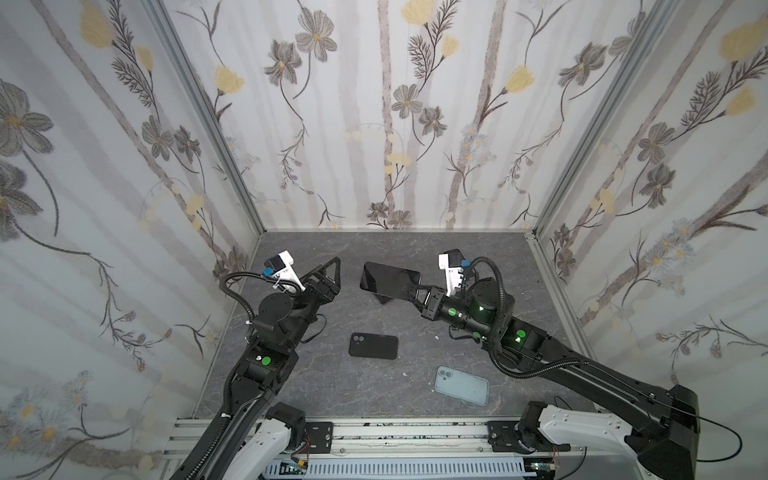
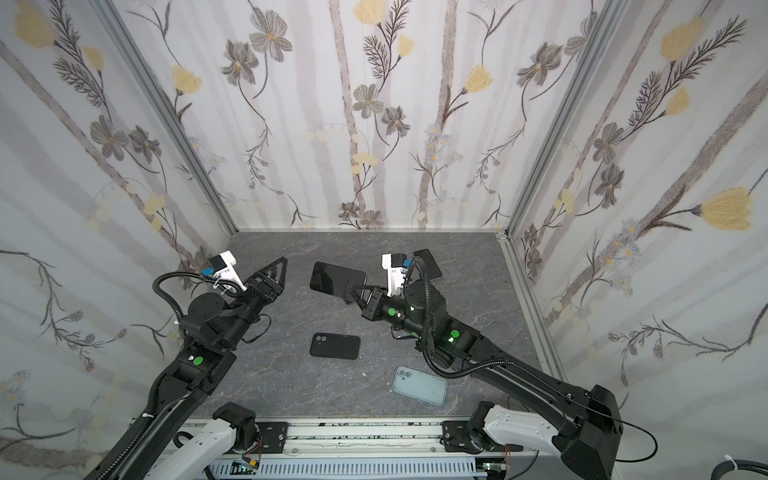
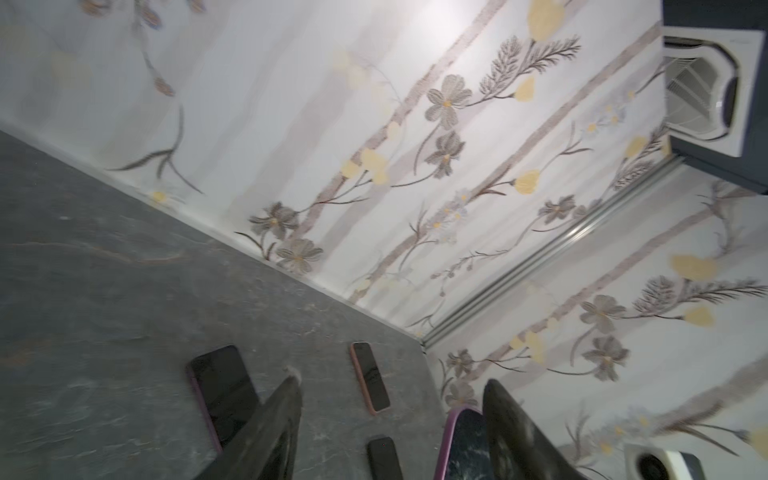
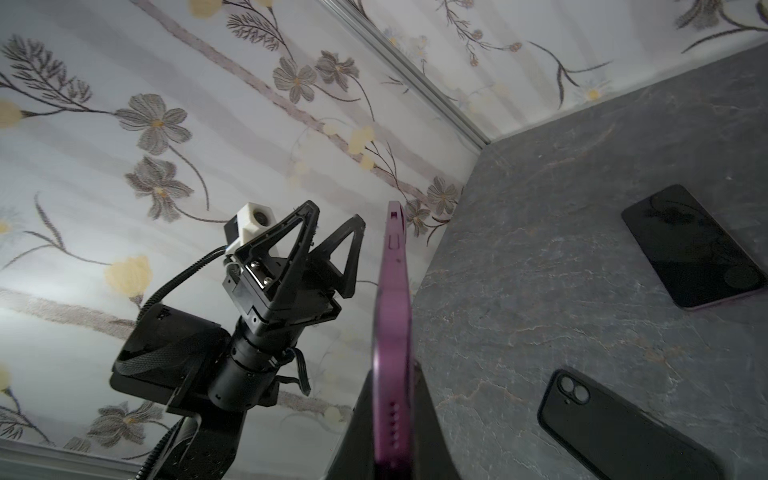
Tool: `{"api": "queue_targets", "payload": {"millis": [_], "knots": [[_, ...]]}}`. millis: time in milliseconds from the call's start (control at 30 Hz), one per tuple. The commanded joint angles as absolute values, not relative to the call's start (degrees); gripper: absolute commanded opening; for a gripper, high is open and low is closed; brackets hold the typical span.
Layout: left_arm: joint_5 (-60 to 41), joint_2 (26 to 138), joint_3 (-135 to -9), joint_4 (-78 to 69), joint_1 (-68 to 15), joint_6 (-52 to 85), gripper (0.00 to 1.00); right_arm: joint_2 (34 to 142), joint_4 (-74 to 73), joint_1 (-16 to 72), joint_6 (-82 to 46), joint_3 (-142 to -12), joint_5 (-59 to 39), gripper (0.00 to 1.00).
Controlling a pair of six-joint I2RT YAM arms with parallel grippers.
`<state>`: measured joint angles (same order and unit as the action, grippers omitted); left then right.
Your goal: Put the phone into the phone case
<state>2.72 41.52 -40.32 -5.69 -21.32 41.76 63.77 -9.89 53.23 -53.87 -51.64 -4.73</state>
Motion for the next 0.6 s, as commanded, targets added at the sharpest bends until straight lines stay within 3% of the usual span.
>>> {"api": "queue_targets", "payload": {"millis": [0, 233, 567], "knots": [[15.12, 42.49, -39.77, 6.59, -21.27, 35.89, 0.67, 65.28, -6.51, 54.66, -59.49, -49.12, 0.07, 0.0], [6.23, 51.16, -34.23, 10.89, -20.89, 36.1, 0.68, 76.47, -10.82, 60.73, -69.57, -45.15, 0.45, 0.0], [-8.25, 63.95, -26.18, -1.67, -20.67, 43.12, 0.68, 88.16, -23.94, 60.92, -76.15, -39.91, -3.43, 0.0]]}}
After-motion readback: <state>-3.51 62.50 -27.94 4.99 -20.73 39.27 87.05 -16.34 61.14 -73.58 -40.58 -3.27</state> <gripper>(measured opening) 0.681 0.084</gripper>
